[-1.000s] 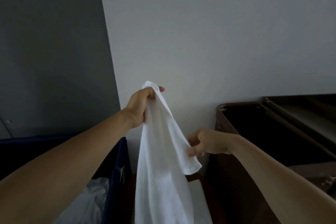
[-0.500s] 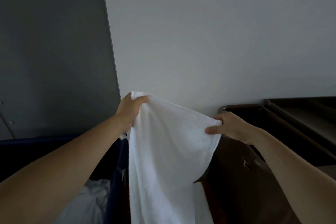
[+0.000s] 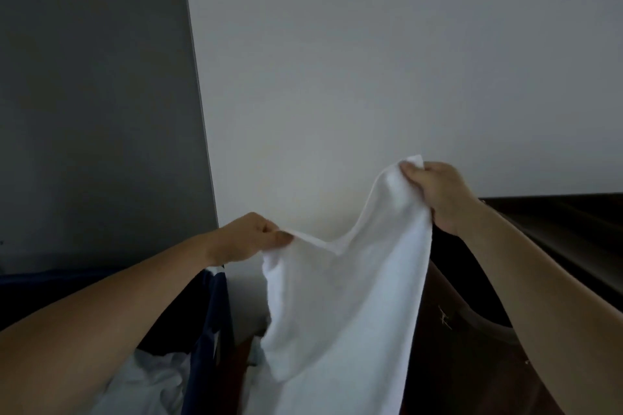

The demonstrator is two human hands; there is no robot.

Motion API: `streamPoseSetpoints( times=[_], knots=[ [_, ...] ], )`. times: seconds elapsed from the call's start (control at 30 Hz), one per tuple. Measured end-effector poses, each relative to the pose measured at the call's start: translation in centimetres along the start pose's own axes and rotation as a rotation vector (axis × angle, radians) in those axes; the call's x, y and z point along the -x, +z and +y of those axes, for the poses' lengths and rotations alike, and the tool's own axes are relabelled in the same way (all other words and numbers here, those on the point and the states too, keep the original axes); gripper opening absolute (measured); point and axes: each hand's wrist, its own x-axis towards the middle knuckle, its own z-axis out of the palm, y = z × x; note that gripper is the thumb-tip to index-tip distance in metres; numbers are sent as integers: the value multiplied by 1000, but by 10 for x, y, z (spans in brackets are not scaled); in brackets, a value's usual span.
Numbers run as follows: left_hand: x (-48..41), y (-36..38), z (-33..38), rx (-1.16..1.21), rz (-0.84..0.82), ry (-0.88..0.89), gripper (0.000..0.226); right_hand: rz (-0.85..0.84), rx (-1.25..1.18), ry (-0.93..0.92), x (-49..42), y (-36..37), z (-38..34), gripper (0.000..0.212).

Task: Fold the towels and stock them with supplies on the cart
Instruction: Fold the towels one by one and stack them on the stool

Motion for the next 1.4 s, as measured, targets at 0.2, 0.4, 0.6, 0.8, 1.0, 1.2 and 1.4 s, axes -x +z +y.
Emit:
streamPoseSetpoints(
  times=[0.2,0.4,0.6,0.8,1.0,1.2,1.4],
  knots=[
    [-23,-5,52,406,356,149,48,-302,205,-65,30,39,-6,39],
    [-28,2,86,170,374,268,48,-485,274,-140,54,72,-27,24],
    [-12,-4,59,656,-161,209,48,-221,139,-386,45,71,-74,41],
    [-4,-34,39,583,-332,144,89,128,-347,-584,16,60,-158,36],
    [0,-38,54,717,64,144,42,-42,229,-425,3,47,-119,36],
    [-5,-55,110,691,187,329,25,-456,451,-168,13,26,-66,23],
    [-8,-33,111,276,-25,297,23,-696,111,-21,31,34,-40,37]
  ],
)
